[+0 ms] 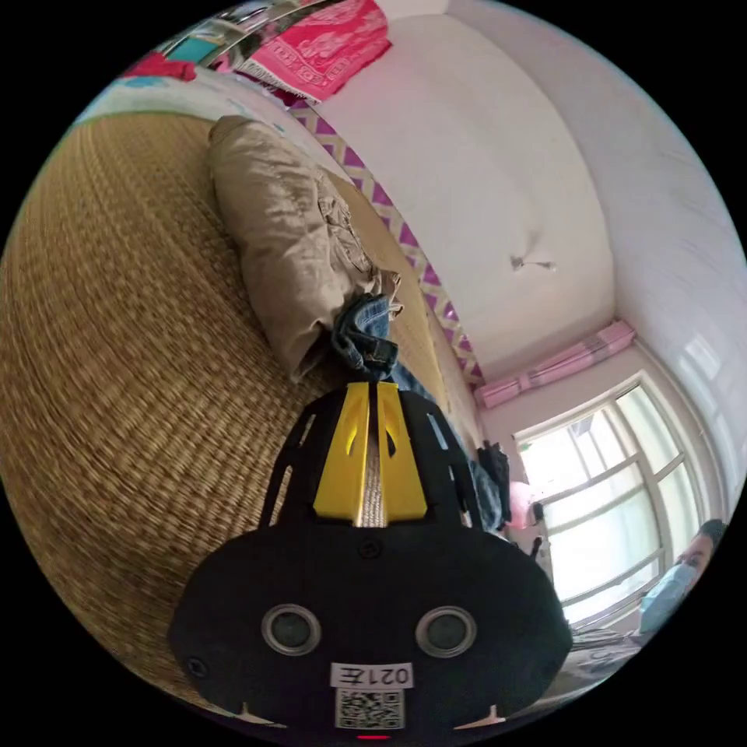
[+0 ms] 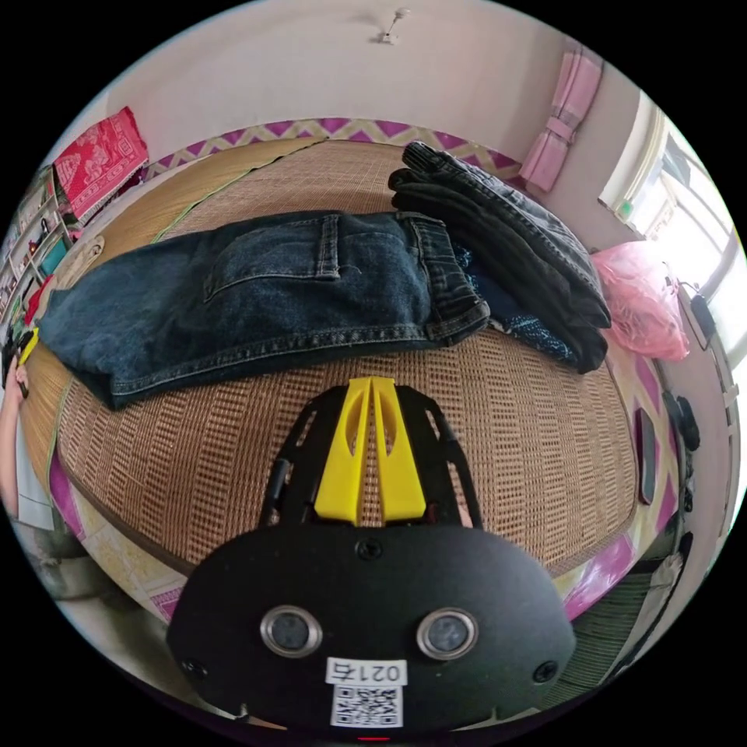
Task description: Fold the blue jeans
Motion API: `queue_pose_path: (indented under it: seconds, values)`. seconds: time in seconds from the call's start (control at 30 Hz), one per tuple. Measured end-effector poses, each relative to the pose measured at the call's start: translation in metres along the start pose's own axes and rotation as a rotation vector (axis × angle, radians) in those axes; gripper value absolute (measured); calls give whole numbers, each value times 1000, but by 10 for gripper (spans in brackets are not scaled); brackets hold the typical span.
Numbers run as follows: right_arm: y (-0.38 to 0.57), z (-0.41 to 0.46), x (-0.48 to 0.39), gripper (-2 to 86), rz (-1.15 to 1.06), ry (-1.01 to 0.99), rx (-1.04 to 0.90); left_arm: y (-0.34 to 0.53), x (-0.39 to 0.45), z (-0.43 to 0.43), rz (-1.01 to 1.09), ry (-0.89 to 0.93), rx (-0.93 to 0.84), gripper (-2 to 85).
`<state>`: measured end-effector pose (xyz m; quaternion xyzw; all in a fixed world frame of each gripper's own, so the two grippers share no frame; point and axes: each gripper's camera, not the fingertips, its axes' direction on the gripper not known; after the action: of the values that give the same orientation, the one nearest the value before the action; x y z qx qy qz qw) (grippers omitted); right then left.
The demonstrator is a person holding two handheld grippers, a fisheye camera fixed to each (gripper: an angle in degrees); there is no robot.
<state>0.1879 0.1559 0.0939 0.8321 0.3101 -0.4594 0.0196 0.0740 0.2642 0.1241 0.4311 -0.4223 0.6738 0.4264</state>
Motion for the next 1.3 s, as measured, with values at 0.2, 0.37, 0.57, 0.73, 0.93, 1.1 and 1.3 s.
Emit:
queue_pose_path:
  seconds: [0.2, 0.37, 0.57, 0.73, 0.93, 1.1, 1.3]
  values:
    - [4, -1, 30, -10, 74, -152, 0, -5, -33, -12, -81, 68, -18, 5]
    - [8, 0, 49, -10, 109, -227, -4, 2, -23, -49, 41, 71, 85, 29]
    - [12, 1, 64, -10, 129, -268, -9, 10, 21, -46, 248, -8, 8, -3]
    - [17, 3, 81, -8, 157, -352, -9, 33, 40, 0, 284, -15, -141, -9]
    - [19, -1, 76, -7, 132, -297, -9, 66, 14, 75, 124, 185, -285, -9]
    - [21, -4, 68, -6, 103, -233, -8, 57, 0, 86, 87, 165, -332, -9]
    - [25, -6, 68, -6, 100, -226, -9, 41, -47, 98, -119, 278, -386, -10]
